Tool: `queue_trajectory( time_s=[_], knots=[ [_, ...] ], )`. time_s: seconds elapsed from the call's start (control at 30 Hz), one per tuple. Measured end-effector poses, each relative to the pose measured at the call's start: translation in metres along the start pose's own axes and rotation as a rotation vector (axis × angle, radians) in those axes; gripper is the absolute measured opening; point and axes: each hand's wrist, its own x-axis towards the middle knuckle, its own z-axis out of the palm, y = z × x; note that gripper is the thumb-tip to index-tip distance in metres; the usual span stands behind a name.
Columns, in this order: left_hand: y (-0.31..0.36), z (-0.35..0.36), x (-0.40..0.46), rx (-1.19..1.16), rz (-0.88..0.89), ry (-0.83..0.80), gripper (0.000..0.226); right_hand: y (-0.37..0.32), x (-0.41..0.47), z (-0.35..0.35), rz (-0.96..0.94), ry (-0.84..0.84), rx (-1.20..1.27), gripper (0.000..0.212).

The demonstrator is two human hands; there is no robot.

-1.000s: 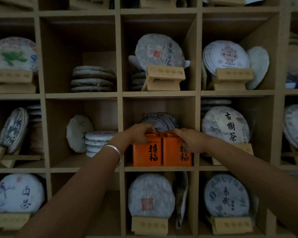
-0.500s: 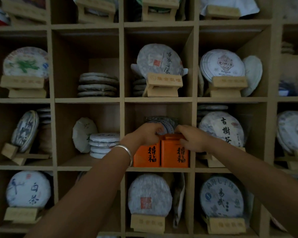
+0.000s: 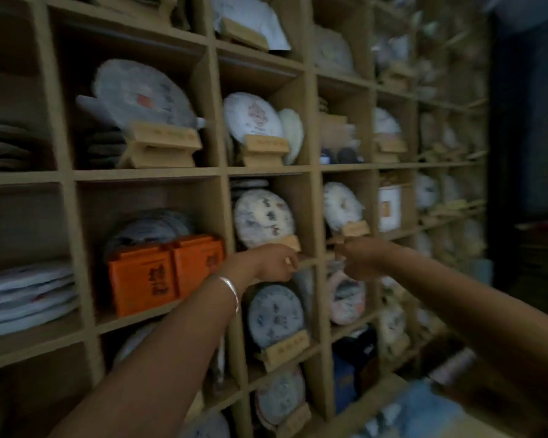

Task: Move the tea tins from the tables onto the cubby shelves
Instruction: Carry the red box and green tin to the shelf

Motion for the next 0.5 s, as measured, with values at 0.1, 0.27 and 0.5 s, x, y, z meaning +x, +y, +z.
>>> queue_trajectory(
  time_s=[0.1, 0.27, 0.5],
  knots=[
    [0.059, 0.032, 0.021, 0.009, 0.175, -0.054, 0.033, 0.033, -0.079, -0.001, 0.218, -0.085, -0.035, 0.043],
    [0.204, 0.073, 0.039, 0.001, 0.486, -0.138, 0.032, 0.081, -0.249, -0.012, 0.541, -0.274, -0.094, 0.032],
    [0.418, 0.091, -0.013, -0.102, 0.839, -0.207, 0.037, 0.091, -0.499, -0.076, 1.016, -0.320, -0.175, 0.025]
  ],
)
